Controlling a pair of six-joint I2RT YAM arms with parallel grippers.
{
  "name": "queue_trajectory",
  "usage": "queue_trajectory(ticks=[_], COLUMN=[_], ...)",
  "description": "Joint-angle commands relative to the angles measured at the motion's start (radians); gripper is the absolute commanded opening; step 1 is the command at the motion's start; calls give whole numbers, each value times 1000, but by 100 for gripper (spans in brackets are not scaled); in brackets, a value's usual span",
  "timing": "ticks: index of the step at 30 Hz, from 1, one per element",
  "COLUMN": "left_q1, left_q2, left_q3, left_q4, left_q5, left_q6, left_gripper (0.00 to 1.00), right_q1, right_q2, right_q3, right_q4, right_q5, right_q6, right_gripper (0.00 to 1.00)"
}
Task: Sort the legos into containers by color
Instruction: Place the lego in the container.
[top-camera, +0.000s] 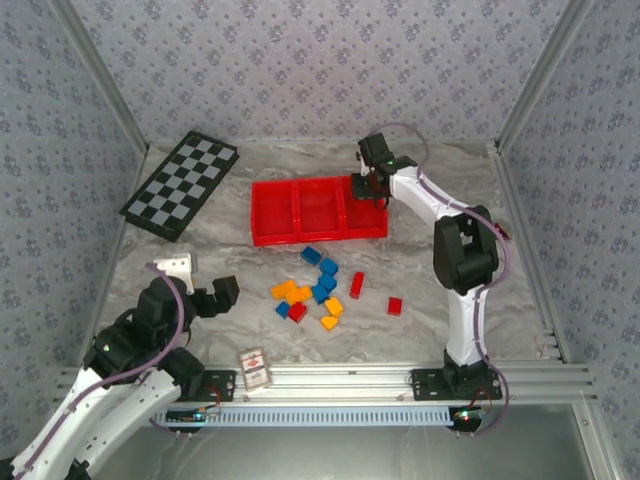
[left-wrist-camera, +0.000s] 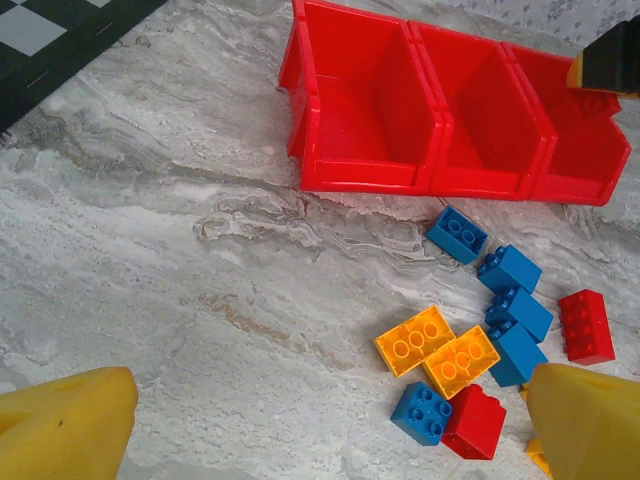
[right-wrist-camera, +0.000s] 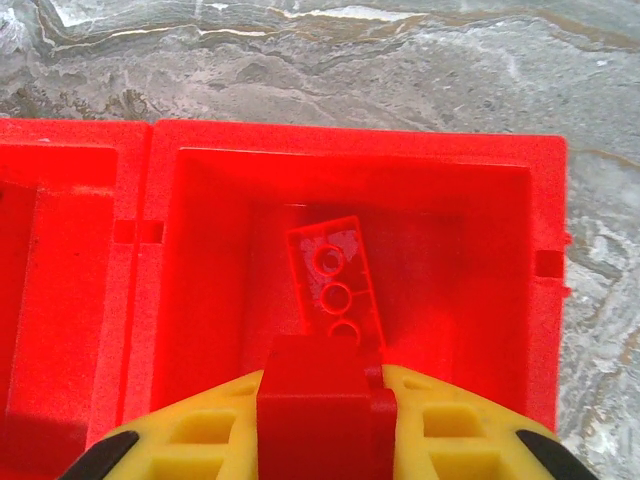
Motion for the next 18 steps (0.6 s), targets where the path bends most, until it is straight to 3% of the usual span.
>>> queue_trajectory(ticks=[1, 7, 18], left_q1=[-6, -6, -6], left_q2=[1, -5, 11], left_q3=[54, 35, 31], left_q4=[-11, 9, 14], left_q5=[-26, -18, -28], left_q6=[56, 61, 63], left_gripper=[100, 100, 100], right_q1=[9, 15, 33], right_q2=[34, 40, -47], right_q3=[42, 50, -8], right_q4=[-38, -37, -72], right_q5=[-22, -17, -11], right_q6=[21, 29, 47], right_gripper=[19, 25, 47])
